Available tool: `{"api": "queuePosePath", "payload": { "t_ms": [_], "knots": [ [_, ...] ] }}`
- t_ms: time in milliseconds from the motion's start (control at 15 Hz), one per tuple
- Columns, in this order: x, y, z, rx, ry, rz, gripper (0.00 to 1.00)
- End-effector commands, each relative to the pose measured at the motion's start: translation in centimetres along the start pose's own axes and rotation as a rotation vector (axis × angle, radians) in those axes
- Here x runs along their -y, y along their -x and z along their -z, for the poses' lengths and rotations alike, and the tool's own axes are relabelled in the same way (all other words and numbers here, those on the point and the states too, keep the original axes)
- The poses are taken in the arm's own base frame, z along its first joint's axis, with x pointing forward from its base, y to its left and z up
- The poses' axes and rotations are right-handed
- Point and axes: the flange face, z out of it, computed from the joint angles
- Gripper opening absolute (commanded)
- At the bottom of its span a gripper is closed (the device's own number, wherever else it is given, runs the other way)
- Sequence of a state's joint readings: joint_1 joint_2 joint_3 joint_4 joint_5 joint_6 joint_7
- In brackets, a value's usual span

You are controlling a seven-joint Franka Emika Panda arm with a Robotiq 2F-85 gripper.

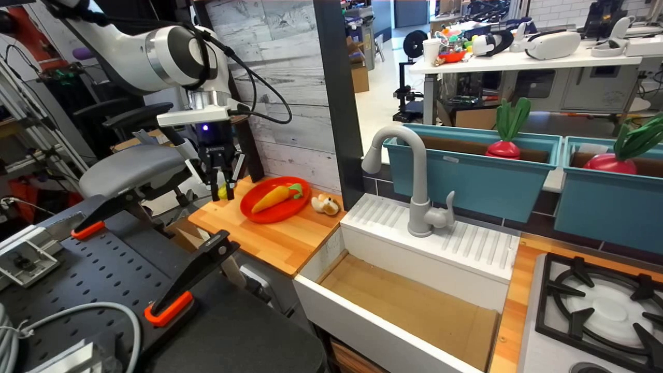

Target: Move the corn plush toy to the left

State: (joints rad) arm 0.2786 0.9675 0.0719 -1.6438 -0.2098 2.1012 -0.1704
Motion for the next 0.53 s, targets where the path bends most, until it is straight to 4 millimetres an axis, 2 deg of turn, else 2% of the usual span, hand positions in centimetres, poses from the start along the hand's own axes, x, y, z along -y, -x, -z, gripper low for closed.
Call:
{"api": "queuePosePath", "payload": {
  "t_ms": [0,467],
  "knots": [
    [0.0,-2.3,-0.8,0.057,0.014,0.019,0.08],
    [0.2,-4.1,-3.7,0.072,0.036,0.026,0.08]
  ]
}}
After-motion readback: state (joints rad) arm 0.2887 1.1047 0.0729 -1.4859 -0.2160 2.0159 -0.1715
